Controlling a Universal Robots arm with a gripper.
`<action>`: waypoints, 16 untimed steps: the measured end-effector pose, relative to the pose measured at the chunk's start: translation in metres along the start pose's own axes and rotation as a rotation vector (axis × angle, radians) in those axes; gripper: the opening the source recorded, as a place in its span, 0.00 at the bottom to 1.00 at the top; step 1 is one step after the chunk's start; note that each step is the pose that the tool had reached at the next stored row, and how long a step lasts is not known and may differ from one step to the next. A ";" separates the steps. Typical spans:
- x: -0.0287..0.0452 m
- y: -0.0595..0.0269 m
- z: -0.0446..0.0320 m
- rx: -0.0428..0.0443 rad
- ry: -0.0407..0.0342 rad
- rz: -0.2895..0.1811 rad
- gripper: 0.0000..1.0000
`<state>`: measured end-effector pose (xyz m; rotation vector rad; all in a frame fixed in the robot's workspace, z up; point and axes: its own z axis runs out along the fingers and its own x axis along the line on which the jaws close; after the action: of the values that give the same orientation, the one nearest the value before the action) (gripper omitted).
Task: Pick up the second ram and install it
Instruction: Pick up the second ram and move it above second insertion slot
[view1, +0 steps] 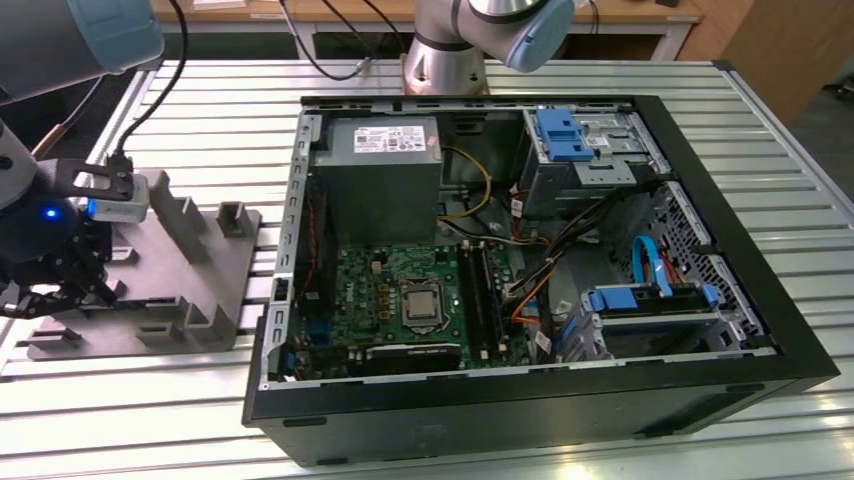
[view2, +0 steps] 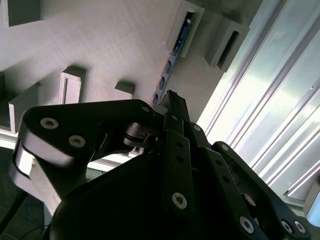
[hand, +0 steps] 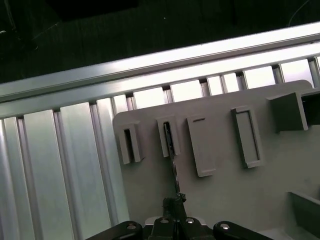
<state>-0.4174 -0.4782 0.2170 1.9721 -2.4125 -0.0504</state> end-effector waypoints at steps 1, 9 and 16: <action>0.0000 0.0000 0.0000 0.0000 0.0005 -0.011 0.10; -0.0002 0.0000 0.0009 -0.0001 0.0049 -0.118 0.10; -0.0007 0.0000 0.0024 -0.0002 0.0081 -0.206 0.10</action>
<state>-0.4174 -0.4774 0.2147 2.2077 -2.1948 -0.0463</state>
